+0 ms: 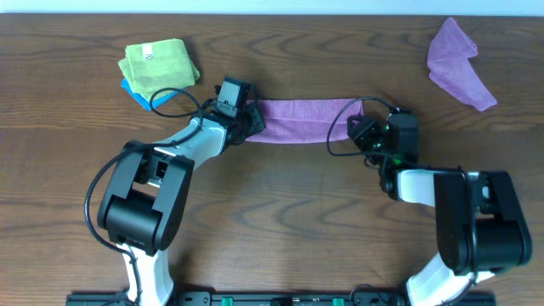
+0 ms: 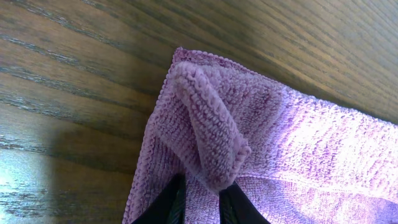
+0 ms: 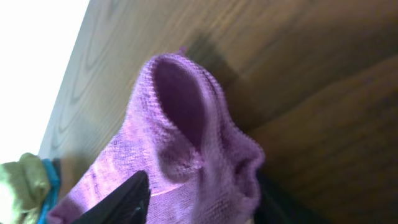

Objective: Fold the cloth
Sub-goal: 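Bring the right gripper's strip end over to the left gripper, folding in half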

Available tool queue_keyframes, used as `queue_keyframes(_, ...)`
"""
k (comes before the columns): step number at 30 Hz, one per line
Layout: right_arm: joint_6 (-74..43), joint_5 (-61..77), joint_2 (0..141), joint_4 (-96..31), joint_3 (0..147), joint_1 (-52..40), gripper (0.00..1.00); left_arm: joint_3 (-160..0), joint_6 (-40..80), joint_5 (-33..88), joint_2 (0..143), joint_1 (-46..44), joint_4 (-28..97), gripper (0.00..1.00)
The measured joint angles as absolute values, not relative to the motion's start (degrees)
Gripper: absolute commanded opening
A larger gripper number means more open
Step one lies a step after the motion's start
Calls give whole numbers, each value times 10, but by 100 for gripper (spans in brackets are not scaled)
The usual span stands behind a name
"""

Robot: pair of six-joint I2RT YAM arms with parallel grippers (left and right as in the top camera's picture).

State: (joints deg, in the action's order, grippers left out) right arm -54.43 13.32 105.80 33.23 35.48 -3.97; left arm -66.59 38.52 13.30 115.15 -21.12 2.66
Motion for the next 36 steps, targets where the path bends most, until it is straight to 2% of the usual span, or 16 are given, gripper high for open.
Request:
queue_keyframes(3,-543,131,1077,360,356,-39,32,-666,385,133,1152,-211,27,20)
queue_keyframes(6,-532,129,1095,388,356,-40,12,-666,385,133,1152,-211,27,20)
queue_keyframes(7,-526,126,1101,394,356,-40,2,-666,385,133,1152,-211,27,20)
queue_keyframes(8,-517,124,1105,398,355,-40,1,-666,385,133,1152,-211,27,20)
queue_keyframes(18,-428,126,1111,447,346,-44,1,-666,385,133,1152,-211,27,17)
queue_keyframes(24,-409,147,1049,442,343,-50,1,-666,385,133,1152,-211,27,17)
queue_keyframes(36,-398,158,1009,404,375,-128,1,-666,385,133,1152,-211,27,15)
